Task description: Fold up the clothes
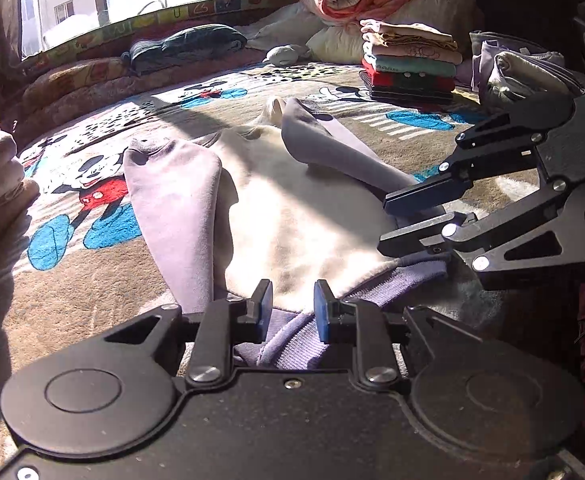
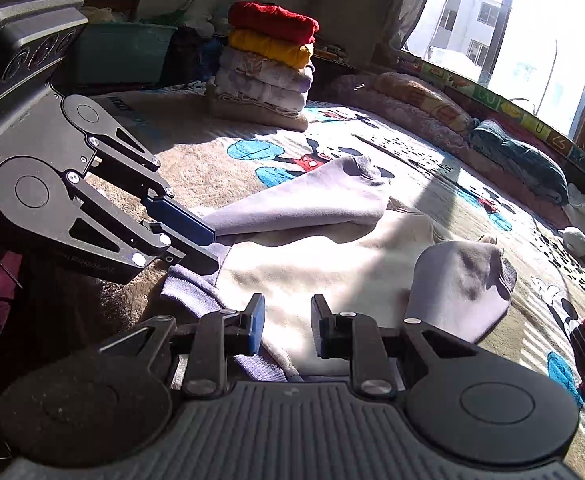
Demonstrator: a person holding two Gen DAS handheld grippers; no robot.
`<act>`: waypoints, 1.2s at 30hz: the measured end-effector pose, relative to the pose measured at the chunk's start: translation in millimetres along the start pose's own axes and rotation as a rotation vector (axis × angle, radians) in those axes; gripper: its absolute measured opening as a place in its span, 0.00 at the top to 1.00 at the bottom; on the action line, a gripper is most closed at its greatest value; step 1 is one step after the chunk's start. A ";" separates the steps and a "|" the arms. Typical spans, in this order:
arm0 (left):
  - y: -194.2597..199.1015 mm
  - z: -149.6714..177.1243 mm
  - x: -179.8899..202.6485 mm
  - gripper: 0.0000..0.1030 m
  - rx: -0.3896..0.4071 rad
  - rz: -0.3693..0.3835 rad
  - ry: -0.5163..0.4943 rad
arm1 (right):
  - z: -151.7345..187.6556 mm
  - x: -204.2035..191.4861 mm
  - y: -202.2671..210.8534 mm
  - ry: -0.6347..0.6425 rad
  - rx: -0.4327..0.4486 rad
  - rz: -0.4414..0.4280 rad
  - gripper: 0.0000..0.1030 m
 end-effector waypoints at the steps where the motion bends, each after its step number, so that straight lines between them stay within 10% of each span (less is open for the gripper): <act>1: -11.1 9.3 -0.4 0.57 -0.040 -0.009 0.008 | 12.9 0.5 -16.3 -0.064 -0.067 -0.025 0.74; 10: 22.4 23.8 -29.7 0.58 -0.001 0.020 0.283 | 47.4 19.2 35.7 -0.429 0.219 -0.017 0.70; 16: 28.3 9.2 -33.9 0.57 0.044 -0.036 0.330 | 60.7 56.4 37.4 -0.650 0.356 -0.027 0.47; 21: 19.2 -10.2 -31.7 0.51 0.066 -0.075 0.289 | 63.4 82.5 32.3 -0.763 0.428 -0.028 0.46; 36: -61.7 -129.4 -123.2 0.51 0.098 -0.124 0.487 | 71.1 112.5 -17.5 -0.932 0.397 -0.026 0.23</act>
Point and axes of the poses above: each gripper's, at about its wrist camera, not at the fingertips, and y roughly against the way its jaws point, x to its right, z to its underside, the point moved 2 cm from there along -y, roughly the way its jaws point, and after that the axes turned 5 degrees about y, right-handed, at the moved point
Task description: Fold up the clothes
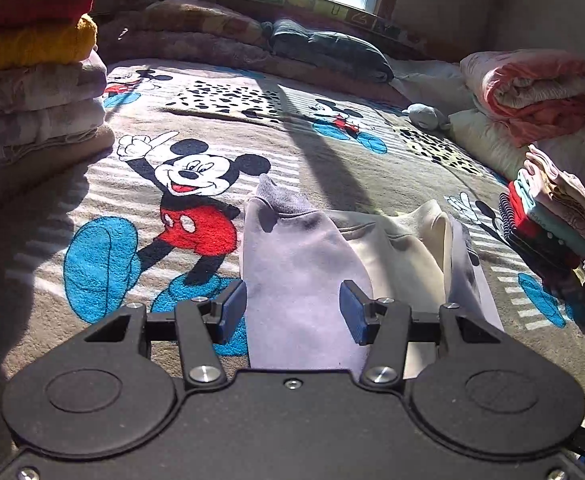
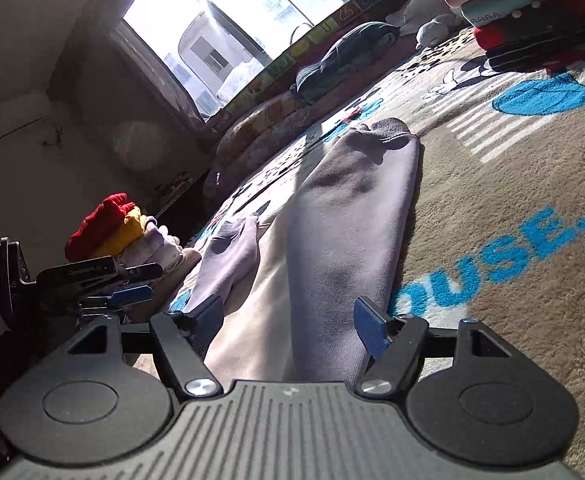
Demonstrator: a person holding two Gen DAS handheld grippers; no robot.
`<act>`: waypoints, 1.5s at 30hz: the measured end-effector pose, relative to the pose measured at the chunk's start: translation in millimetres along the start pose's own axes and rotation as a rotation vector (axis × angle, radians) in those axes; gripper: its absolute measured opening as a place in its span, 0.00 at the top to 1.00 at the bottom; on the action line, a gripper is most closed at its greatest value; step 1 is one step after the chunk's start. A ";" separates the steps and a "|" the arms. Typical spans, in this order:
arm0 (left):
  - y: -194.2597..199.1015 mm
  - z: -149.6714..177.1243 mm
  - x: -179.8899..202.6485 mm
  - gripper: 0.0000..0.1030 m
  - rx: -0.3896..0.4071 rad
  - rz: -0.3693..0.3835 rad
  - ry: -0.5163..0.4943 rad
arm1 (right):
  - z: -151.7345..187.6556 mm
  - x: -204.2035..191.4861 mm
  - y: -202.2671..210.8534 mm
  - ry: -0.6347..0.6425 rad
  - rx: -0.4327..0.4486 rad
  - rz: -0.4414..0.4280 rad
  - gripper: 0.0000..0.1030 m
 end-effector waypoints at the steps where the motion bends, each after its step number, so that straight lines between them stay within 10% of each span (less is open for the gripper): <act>1: -7.7 -4.9 -0.5 0.51 -0.003 -0.009 0.002 | 1.8 1.1 -4.4 -0.001 -0.013 0.014 0.22; 17: -125.5 -63.2 -9.6 0.53 -0.091 -0.118 -0.075 | 8.3 -7.6 -20.0 0.124 -0.001 0.027 0.04; 19: -132.8 -63.8 -8.7 0.59 -0.108 -0.120 -0.087 | 8.4 -6.8 -20.3 0.127 0.003 0.024 0.04; 21: -135.0 -62.4 -5.2 0.86 -0.116 -0.128 -0.112 | 8.5 -6.4 -20.3 0.128 0.006 0.021 0.03; 45: 6.5 -94.0 -38.7 0.94 0.116 -0.178 -0.120 | 10.6 -5.7 -19.1 0.125 0.024 0.013 0.03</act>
Point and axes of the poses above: each gripper's, at about its wrist camera, not at the fingertips, and y roughly against the way its jaws point, x to its right, z to its underside, the point moved 2 cm from there along -y, roughly the way its jaws point, and after that the axes turned 5 degrees about y, right-handed, at the moved point
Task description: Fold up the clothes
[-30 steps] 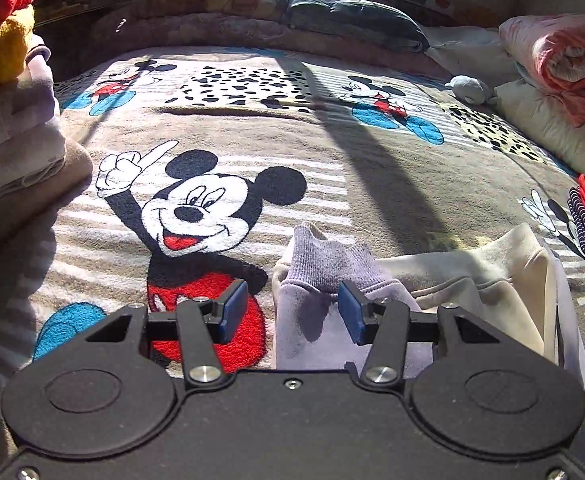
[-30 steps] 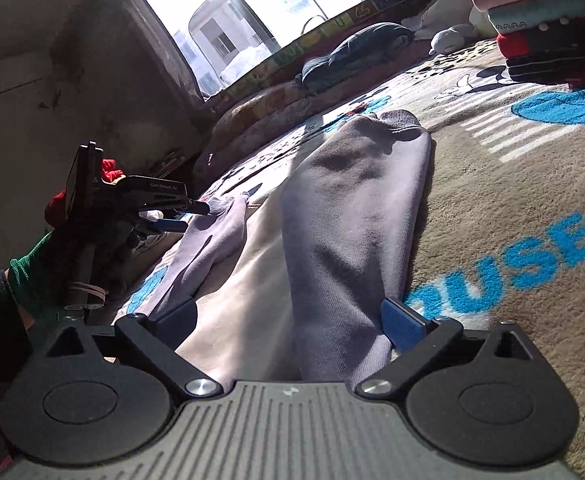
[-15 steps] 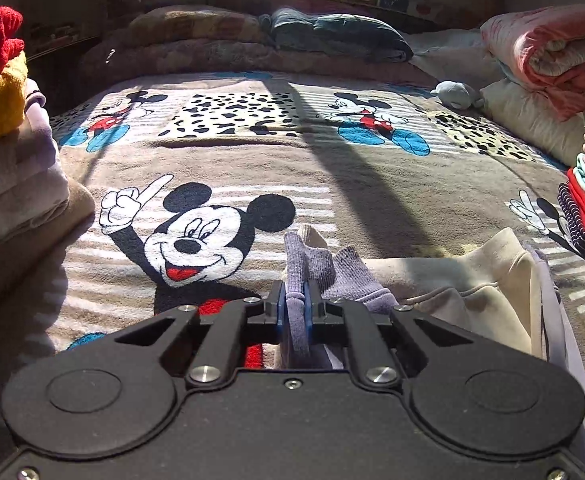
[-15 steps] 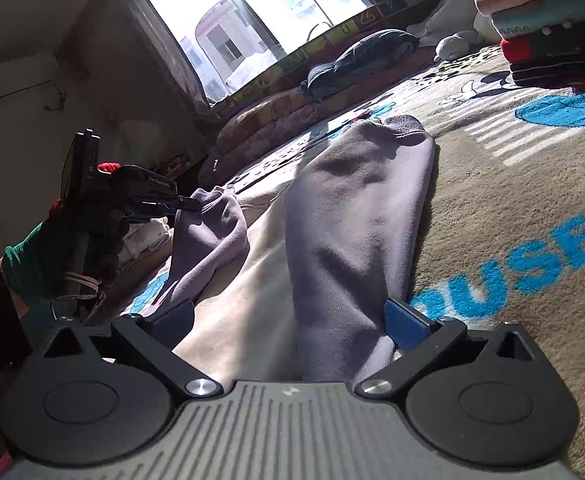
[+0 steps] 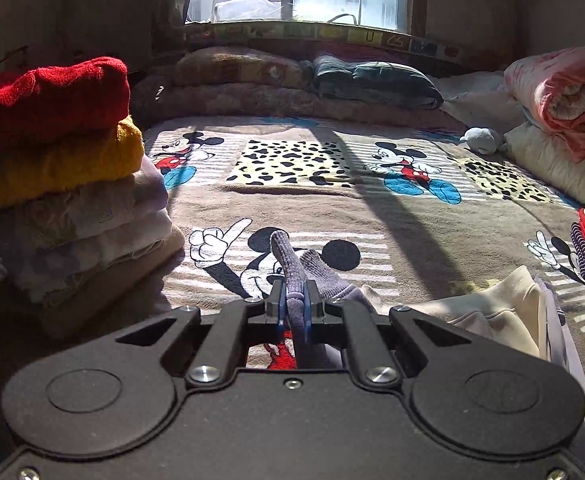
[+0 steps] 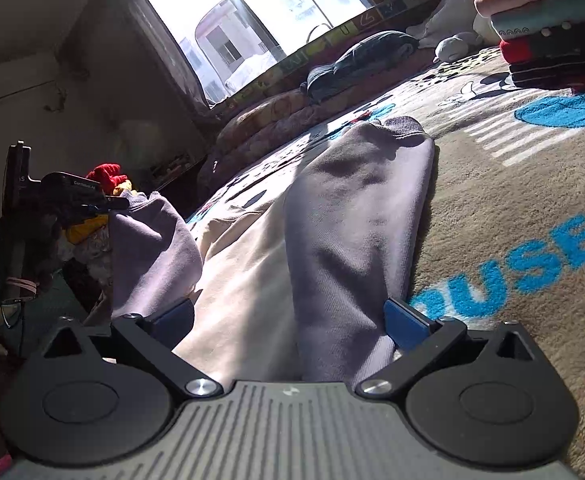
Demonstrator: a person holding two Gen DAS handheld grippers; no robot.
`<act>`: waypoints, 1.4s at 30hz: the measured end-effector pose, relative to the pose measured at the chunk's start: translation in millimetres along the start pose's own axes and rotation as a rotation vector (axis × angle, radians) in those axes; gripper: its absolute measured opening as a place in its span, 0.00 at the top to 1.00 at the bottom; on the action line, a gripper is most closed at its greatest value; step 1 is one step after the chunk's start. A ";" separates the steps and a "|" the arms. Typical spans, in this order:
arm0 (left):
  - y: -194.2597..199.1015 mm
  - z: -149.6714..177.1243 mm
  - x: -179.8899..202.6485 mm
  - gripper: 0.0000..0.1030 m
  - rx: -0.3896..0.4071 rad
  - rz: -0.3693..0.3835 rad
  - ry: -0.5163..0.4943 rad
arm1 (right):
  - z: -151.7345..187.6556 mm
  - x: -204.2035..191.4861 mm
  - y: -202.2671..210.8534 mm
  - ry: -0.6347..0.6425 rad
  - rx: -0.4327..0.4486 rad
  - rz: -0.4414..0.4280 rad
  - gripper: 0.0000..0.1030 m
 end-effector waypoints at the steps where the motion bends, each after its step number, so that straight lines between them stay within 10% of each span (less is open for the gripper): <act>1: 4.8 -1.1 -5.5 0.94 0.008 -0.005 0.006 | 0.1 0.0 0.0 0.000 0.001 0.000 0.03; 20: 69.5 61.3 -131.7 0.94 0.063 -0.154 0.146 | 0.2 1.3 1.9 -0.005 0.010 -0.008 0.03; 34: 40.7 102.5 -169.6 0.93 0.099 -0.102 0.237 | 1.4 1.4 3.6 -0.010 0.018 -0.020 0.02; 36: 21.0 114.4 -175.7 0.82 -0.001 -0.192 0.232 | 1.5 1.2 3.3 -0.010 0.018 -0.021 0.02; 42: 39.4 125.5 -155.0 0.81 0.050 -0.249 0.190 | 1.8 0.6 1.9 -0.007 0.018 -0.022 0.01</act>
Point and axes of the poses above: each gripper's, at about its wrist camera, not at the fingertips, and y roughly against the way its jaws point, x to its right, z to its underside, the point moved 2 cm from there along -y, roughly the way its jaws point, and after that the axes turned 5 degrees about y, right-handed, at the moved point
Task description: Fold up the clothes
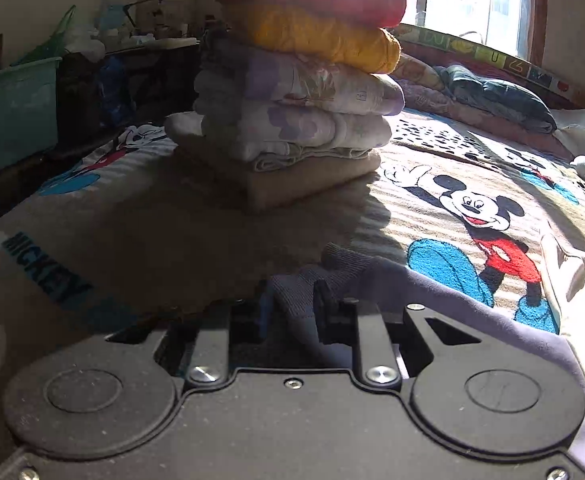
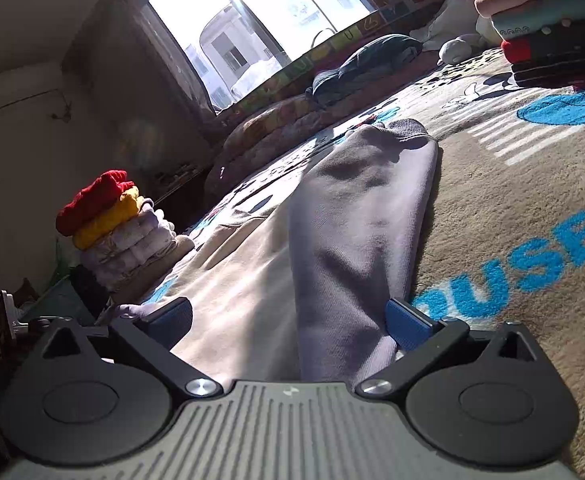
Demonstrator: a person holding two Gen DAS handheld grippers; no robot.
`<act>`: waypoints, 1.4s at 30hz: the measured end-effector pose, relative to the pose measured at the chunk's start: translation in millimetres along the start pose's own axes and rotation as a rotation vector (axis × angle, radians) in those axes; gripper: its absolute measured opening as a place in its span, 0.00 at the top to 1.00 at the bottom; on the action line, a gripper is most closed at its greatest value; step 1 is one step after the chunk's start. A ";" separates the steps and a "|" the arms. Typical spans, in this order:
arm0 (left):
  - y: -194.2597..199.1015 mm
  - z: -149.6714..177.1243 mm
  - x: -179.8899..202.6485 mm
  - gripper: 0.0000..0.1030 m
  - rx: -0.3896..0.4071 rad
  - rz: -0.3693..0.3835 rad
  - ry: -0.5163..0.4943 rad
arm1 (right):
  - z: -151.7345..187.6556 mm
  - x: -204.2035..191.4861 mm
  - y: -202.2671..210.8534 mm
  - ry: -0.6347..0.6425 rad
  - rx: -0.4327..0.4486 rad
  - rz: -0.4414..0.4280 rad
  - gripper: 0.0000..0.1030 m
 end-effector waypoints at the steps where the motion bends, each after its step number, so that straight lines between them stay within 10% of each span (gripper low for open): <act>1: 5.0 2.1 7.8 0.81 0.008 0.024 -0.004 | 0.0 -0.5 -0.4 0.002 -0.001 0.001 0.01; 10: 20.5 39.4 82.6 0.73 -0.095 0.232 0.113 | -5.4 -4.0 15.3 -0.021 0.023 0.040 0.03; 12: 32.1 50.1 98.6 0.50 -0.109 0.301 0.156 | -10.4 0.4 25.0 -0.056 0.042 0.052 0.03; 16: 52.1 75.1 134.8 0.45 -0.172 0.399 0.151 | -26.0 19.5 31.4 -0.120 0.023 0.104 0.09; 42: 41.3 90.6 185.5 0.43 -0.285 0.535 0.110 | -142.3 143.7 -137.7 -0.276 -0.158 0.069 0.36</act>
Point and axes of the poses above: each gripper's, at about its wrist camera, not at the fingertips, and y roughly against the way its jaws point, x to its right, z to its underside, the point moved 2 cm from there along -y, roughly the way its jaws point, and after that the axes turned 5 degrees about y, right-handed, at the moved point
